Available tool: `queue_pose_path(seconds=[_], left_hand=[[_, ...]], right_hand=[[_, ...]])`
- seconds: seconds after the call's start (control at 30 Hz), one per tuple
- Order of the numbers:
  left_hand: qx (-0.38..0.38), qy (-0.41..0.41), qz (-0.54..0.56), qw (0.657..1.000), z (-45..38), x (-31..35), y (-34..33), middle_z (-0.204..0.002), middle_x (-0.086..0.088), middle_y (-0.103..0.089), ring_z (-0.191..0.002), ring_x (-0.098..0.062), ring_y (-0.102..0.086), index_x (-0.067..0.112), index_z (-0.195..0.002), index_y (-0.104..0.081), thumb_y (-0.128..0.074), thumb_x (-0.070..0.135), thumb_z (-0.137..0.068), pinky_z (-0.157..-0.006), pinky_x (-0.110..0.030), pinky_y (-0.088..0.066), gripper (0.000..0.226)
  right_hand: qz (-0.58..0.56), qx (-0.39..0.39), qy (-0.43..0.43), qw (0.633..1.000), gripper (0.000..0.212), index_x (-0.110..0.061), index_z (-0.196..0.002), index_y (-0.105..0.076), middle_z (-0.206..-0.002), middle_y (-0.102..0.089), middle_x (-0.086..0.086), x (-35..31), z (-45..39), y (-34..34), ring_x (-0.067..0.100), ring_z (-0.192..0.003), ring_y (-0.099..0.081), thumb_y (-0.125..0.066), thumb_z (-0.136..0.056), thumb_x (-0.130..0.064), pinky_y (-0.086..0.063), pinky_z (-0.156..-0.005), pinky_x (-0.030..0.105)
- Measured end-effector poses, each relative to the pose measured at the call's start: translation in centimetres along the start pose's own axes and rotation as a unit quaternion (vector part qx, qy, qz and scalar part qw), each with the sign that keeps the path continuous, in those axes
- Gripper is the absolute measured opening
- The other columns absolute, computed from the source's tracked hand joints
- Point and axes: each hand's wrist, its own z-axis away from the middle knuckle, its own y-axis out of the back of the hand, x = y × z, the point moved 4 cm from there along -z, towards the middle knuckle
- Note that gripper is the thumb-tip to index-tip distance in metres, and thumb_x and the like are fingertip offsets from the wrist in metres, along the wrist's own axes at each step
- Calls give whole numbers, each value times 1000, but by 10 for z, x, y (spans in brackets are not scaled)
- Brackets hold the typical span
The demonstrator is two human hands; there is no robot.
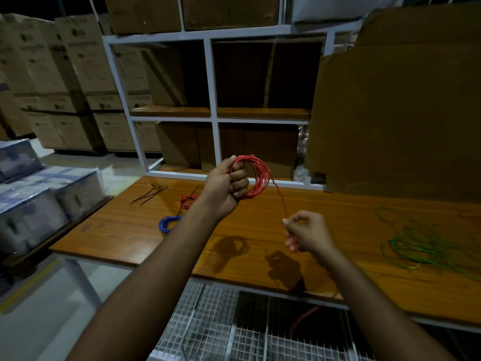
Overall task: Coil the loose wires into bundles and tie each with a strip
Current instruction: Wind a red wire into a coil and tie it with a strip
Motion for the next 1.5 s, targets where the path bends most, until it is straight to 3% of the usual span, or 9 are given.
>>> queue_pose_path(seconds=[0.13,0.2,0.27,0.4,0.57,0.77,1.03,1.2,1.5], left_hand=[[21,-5,-45,999,-4,-16,-4,-51,9,-34,-39,-5,-28,18,-76,-46,-34,35,-107,-40,-19,-21,37],[37,-10,-72,997,-6,-20,-3,-52,8,-34,-40,-6,-30,17,-77,-46,-35,34,-107,-40,-19,-24,36],[46,-13,-104,993,-6,-22,-3,-51,7,-35,-40,-7,-33,16,-78,-45,-35,34,-107,-42,-20,-28,35],[31,10,-125,992,1,-32,-6,-55,4,-39,-45,-9,-39,13,-80,-48,-36,33,-107,-47,-20,-38,36],[19,42,-126,991,2,-39,-7,-56,5,-36,-43,-6,-32,15,-79,-49,-36,34,-107,-43,-20,-32,37],[10,62,-60,996,2,-37,-4,-58,4,-41,-39,-4,-31,14,-77,-47,-35,34,-107,-34,-15,-21,38],[-56,91,-122,987,13,-41,-12,-63,3,-47,-49,-6,-33,13,-85,-50,-31,37,-107,-40,-17,-22,38],[-97,104,-60,988,15,-29,-12,-55,9,-30,-44,-4,-25,15,-77,-50,-36,42,-103,-42,-19,-16,40],[-61,50,41,996,9,-8,1,-51,10,-29,-40,-4,-25,18,-72,-47,-42,36,-100,-42,-18,-13,33]], right_hand=[[486,-42,135,863,7,-20,-101,-64,-85,-61,-2,-28,16,-32,13,-73,-61,-59,-98,-26,-57,-64,32],[569,-80,250,780,12,-20,-105,-62,-87,-61,0,-48,31,-43,19,-78,-59,-54,-99,-15,-56,-72,38],[551,-92,339,757,16,-21,-106,-61,-90,-61,0,-71,47,-43,19,-82,-58,-52,-98,-11,-54,-74,37],[409,74,489,767,9,-16,-99,-69,-85,-70,5,-111,65,-19,20,-76,-67,-71,-90,-18,-43,-63,24],[407,150,463,773,29,-12,-84,-63,-73,-60,3,-116,52,-8,16,-63,-56,-77,-81,-37,-44,-54,28],[389,-111,318,857,13,-25,-105,-65,-90,-56,-12,-110,40,-7,1,-81,-53,-59,-97,-16,-35,-63,14],[426,87,407,803,13,-24,-102,-69,-92,-69,-4,-156,29,8,12,-84,-61,-59,-97,-30,-49,-68,29],[389,-51,323,861,20,-20,-110,-69,-95,-67,-6,-146,-1,16,11,-87,-62,-51,-102,-25,-53,-77,32],[79,-135,239,958,19,-17,-115,-65,-86,-63,3,-80,3,0,9,-56,-49,-51,-101,-16,-40,-46,23]])
